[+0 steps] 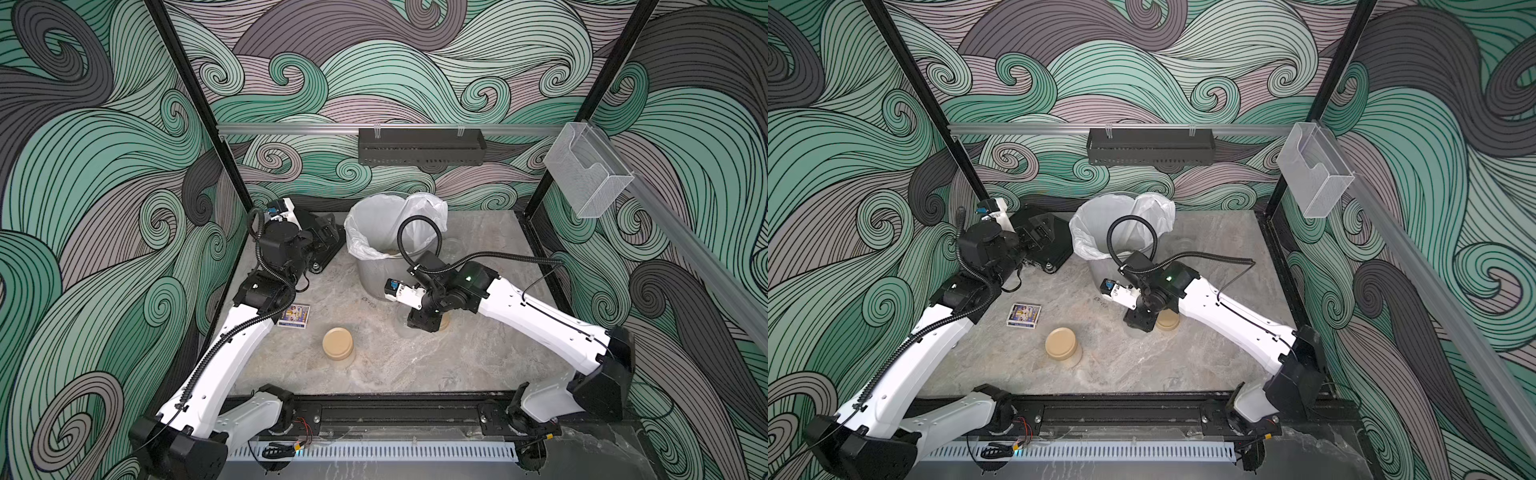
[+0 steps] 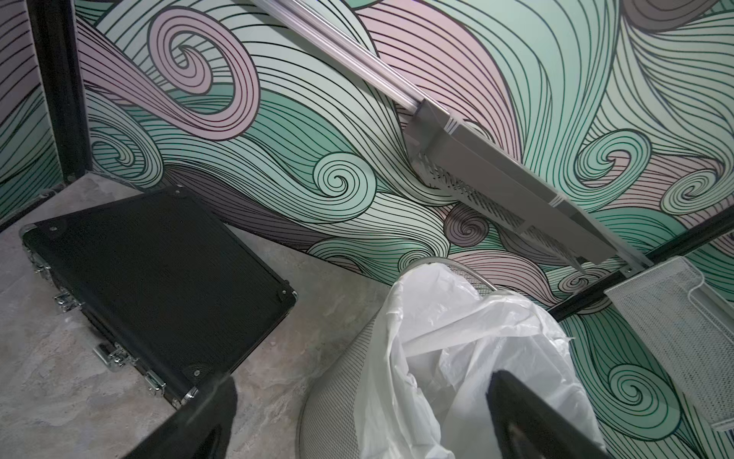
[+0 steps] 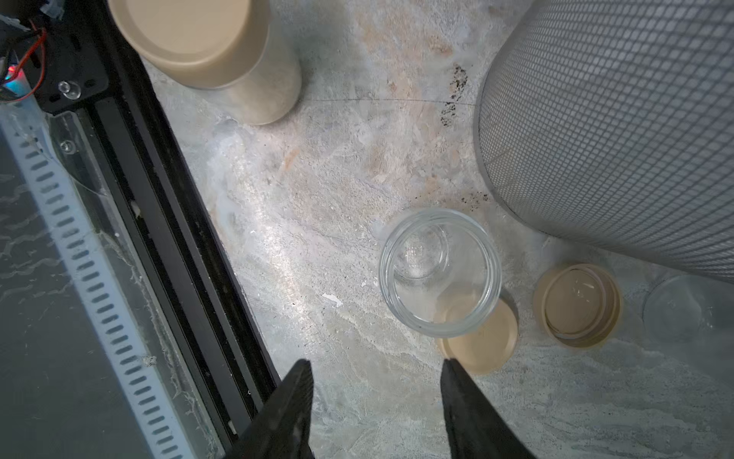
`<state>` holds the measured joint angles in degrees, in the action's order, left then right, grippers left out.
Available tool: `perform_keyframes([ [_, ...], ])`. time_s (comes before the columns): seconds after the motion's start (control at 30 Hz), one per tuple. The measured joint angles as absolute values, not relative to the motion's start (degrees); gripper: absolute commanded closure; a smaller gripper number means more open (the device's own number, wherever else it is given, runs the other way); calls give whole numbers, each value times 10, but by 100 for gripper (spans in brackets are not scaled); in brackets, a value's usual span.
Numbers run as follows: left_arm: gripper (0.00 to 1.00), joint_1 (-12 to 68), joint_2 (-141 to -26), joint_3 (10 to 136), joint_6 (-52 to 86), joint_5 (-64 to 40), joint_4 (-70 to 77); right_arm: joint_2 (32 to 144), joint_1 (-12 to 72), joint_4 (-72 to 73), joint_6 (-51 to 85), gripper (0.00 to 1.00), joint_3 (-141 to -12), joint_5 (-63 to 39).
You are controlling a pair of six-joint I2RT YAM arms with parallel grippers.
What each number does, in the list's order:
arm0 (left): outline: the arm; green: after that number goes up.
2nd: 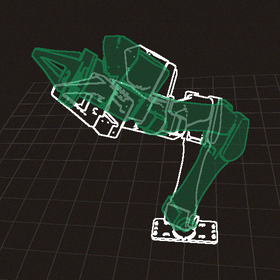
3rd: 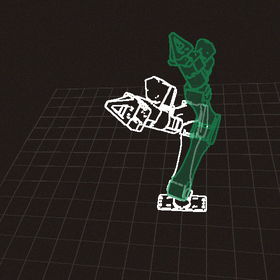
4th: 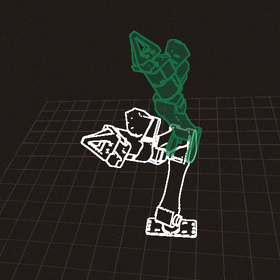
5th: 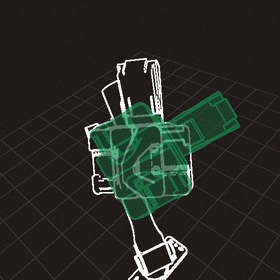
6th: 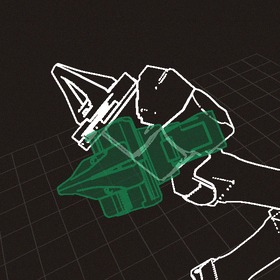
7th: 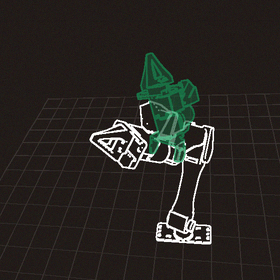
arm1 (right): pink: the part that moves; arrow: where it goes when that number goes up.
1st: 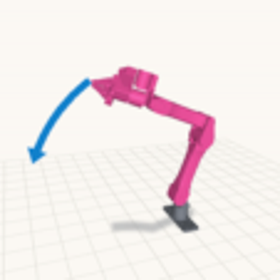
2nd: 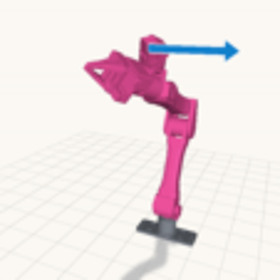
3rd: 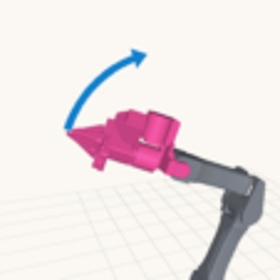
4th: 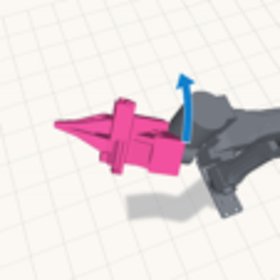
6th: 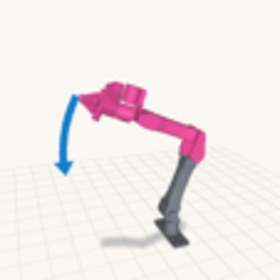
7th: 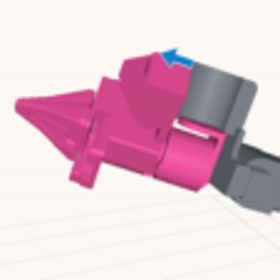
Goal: Empty moldy rice from jars
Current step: Place the jar at the center of the board, then pick up the jar from the center of the board.
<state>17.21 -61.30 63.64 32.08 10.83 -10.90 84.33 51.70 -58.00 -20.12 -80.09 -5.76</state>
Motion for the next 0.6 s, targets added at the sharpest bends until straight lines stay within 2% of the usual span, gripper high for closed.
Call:
perform_keyframes([
  [0.23, 1, 141, -612, 638, 302, 110, -121, 849, 573, -569, -185, 35, -817, -64],
  [0.6, 1, 116, -589, 648, 295, 103, -131, 964, 627, -514, -167, 17, -885, -95],
])
